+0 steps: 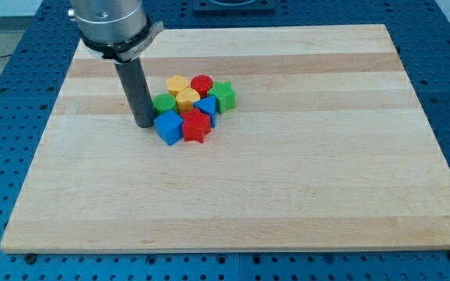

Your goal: Push the blue cube into group of blocks

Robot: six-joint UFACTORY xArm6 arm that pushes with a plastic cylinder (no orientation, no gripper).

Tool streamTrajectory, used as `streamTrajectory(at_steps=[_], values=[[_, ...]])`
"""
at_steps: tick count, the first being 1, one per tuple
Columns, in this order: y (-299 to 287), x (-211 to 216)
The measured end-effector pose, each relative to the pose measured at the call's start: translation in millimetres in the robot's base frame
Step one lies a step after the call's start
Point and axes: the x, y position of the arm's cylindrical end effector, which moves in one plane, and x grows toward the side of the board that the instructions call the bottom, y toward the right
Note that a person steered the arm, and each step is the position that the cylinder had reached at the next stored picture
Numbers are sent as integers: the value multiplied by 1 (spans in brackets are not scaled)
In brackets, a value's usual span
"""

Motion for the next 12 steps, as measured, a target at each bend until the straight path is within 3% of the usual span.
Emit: streamTrajectory(at_steps=[4,6,7,12], values=[[-13,-2],[-43,58],[-17,80],[28,34]])
